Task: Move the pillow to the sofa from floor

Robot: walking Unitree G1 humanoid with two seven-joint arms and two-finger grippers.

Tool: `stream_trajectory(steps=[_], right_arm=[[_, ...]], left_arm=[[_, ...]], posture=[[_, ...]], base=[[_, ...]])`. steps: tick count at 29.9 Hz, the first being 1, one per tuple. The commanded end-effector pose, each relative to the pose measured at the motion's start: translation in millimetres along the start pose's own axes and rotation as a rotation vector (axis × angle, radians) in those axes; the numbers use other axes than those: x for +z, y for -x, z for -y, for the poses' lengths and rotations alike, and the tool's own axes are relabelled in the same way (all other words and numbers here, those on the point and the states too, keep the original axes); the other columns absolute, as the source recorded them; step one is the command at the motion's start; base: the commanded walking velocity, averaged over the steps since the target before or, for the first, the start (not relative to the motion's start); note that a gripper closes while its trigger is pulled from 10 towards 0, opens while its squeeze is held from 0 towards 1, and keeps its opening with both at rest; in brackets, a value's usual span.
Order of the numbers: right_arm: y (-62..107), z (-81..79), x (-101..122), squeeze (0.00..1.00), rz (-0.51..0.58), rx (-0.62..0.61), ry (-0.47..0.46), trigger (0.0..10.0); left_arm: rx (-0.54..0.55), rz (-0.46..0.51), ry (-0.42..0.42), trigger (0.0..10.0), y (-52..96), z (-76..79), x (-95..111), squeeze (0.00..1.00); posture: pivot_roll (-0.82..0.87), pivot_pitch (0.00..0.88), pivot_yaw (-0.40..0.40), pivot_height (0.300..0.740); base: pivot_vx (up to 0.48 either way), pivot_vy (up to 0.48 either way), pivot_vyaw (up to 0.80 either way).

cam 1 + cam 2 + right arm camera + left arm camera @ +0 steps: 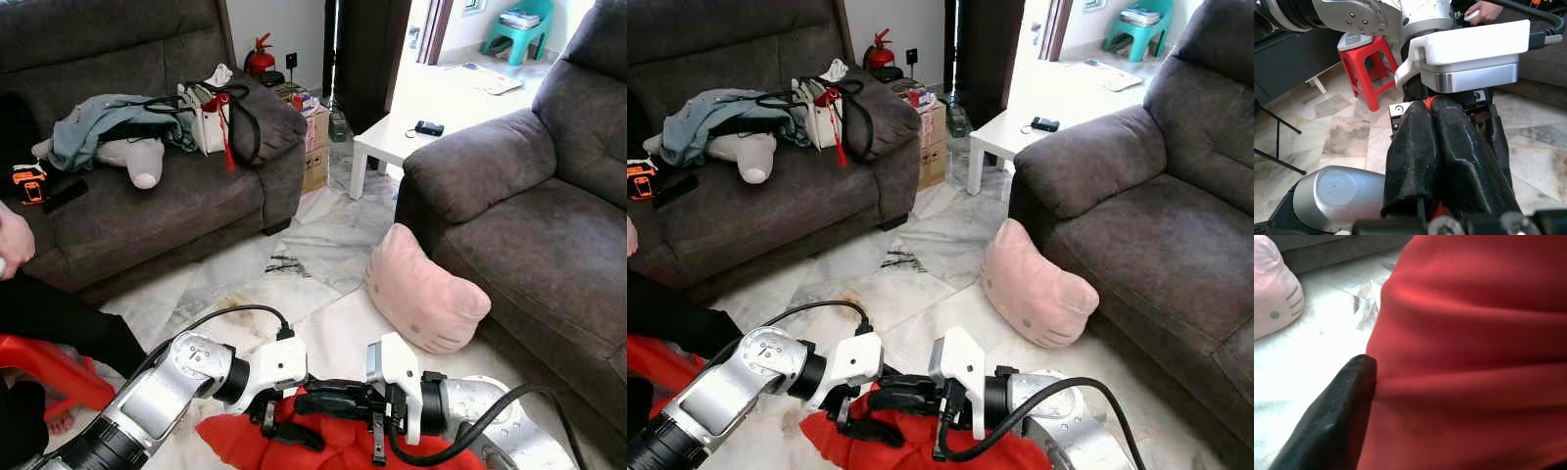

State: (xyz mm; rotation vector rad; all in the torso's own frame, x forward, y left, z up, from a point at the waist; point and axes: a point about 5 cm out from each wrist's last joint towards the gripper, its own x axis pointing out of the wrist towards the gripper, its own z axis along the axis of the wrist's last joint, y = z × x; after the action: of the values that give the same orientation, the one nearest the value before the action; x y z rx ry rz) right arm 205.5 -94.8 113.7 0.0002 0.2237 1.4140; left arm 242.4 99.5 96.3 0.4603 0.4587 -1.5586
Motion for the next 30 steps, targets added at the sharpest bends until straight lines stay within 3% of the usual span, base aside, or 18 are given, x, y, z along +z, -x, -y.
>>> stream_trajectory(steps=[1,30], right_arm=[[-9.0,-6.6,32.9,0.0,0.134,0.074,0.112,10.0],[-9.0,-2.3,27.8,0.0,0.127,0.042,0.107,10.0]], left_arm=[[0.016,-0.015,-0.002,0.0,0.1,-2.3,-2.9,0.0],[0.061,-0.005,-0.009,0.0,1.9,-5.8,-2.2,0.0]], posture=[[-0.05,0.066,0.006,0.739],[-0.05,0.063,0.013,0.739]], base=[[0.0,0.0,0.0],[0.0,0.0,0.0]])
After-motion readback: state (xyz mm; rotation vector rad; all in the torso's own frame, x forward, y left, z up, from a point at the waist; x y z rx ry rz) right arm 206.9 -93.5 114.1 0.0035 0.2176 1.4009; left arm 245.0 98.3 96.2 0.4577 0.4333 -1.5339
